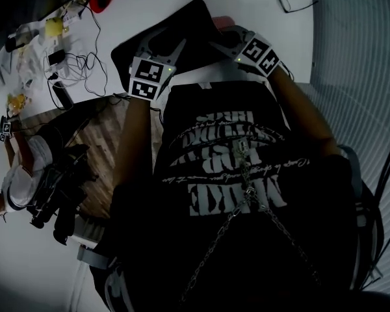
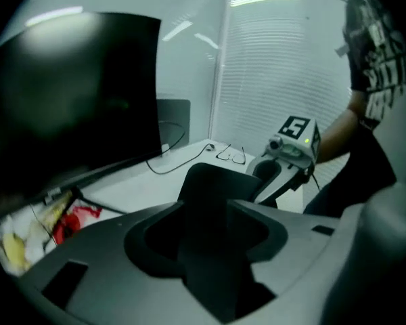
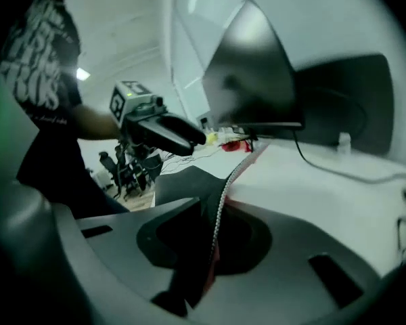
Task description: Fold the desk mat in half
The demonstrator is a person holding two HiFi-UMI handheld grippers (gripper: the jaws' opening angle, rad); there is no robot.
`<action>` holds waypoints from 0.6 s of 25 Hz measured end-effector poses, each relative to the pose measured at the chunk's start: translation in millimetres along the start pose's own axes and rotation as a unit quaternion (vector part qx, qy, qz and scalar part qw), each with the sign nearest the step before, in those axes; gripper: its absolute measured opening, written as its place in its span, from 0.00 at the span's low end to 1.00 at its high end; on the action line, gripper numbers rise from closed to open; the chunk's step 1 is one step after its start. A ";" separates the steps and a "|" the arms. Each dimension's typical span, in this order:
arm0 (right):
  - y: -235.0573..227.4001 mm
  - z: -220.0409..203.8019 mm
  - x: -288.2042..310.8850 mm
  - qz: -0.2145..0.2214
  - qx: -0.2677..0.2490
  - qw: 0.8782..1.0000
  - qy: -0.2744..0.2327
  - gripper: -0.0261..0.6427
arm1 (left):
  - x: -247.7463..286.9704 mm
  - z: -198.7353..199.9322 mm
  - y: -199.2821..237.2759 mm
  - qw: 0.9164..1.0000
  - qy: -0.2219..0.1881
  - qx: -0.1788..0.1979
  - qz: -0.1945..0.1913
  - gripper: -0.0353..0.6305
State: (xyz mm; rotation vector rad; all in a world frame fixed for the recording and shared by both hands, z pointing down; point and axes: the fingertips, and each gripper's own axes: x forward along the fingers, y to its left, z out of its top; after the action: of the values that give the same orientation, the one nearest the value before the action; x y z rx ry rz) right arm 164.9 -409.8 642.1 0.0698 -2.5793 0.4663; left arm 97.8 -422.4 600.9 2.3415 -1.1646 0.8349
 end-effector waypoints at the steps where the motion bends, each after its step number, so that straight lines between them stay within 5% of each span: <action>1: 12.5 10.5 -4.6 0.008 -0.058 0.998 -0.001 0.11 | -5.4 6.0 2.1 0.999 0.003 0.044 0.005 0.35; 4: 49.3 23.1 -17.9 0.033 -0.210 0.977 0.014 0.10 | -18.6 24.5 2.4 0.985 0.004 0.171 0.004 0.41; 6: 69.5 21.7 -22.6 0.054 -0.268 0.962 0.027 0.10 | -26.5 32.0 -0.2 0.974 0.005 0.226 -0.014 0.45; 11: 85.1 24.6 -25.9 0.069 -0.289 0.954 0.038 0.11 | -28.6 19.9 -27.0 0.962 0.037 0.211 -0.168 0.51; 15: 88.7 14.3 -24.5 0.065 -0.274 0.957 0.062 0.11 | -26.1 7.3 -32.2 0.944 0.088 0.262 -0.180 0.40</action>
State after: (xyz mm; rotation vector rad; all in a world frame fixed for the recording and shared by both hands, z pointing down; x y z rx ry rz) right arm 167.1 -332.3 590.6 -0.3148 -2.5029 -0.2060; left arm 114.0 -393.0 575.6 2.6980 -0.4459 1.2980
